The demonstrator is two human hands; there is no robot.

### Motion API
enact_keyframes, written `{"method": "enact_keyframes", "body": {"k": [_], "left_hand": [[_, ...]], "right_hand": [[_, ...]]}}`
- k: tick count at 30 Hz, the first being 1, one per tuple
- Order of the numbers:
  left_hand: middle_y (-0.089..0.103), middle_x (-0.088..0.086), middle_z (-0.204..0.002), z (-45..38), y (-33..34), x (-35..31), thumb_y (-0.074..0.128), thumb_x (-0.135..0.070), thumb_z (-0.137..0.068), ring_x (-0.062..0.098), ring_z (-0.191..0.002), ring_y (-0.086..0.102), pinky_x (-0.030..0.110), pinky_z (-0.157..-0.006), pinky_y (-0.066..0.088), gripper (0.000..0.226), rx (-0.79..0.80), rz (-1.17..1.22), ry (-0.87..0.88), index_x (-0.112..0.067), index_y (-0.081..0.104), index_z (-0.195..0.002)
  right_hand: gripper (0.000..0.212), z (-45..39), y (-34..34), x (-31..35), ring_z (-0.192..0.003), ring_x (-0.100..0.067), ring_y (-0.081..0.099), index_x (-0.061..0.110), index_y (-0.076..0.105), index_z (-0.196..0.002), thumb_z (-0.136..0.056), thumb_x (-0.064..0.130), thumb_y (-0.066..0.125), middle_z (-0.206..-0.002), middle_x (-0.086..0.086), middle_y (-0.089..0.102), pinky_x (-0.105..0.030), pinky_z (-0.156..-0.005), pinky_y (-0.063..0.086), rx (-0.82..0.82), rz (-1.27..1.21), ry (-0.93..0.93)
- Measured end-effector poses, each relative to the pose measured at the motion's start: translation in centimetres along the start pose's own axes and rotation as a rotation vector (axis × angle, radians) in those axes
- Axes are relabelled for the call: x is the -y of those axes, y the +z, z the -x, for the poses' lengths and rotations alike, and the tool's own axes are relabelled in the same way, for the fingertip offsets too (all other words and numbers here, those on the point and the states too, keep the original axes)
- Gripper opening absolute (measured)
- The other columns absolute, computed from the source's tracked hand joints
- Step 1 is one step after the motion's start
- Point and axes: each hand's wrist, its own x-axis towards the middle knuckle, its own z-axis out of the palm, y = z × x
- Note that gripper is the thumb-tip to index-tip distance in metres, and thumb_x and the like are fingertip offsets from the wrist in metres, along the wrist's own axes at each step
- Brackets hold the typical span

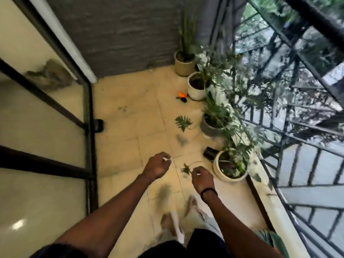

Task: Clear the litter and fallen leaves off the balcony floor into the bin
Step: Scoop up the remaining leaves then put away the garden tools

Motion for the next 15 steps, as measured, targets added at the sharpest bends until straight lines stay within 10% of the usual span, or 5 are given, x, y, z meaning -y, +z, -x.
{"method": "enact_keyframes", "body": {"k": [15], "left_hand": [[0.074, 0.002, -0.114, -22.4, -21.9, 2.5, 0.059, -0.033, -0.100, 0.023, -0.107, 0.068, 0.029, -0.093, 0.051, 0.023, -0.054, 0.027, -0.137, -0.021, 0.069, -0.117]], "right_hand": [[0.016, -22.2, 7.5, 24.4, -0.104, -0.032, 0.066, 0.009, 0.071, -0.104, -0.097, 0.019, 0.060, -0.111, -0.009, 0.071, -0.034, -0.088, 0.051, 0.141, 0.224, -0.106]]}}
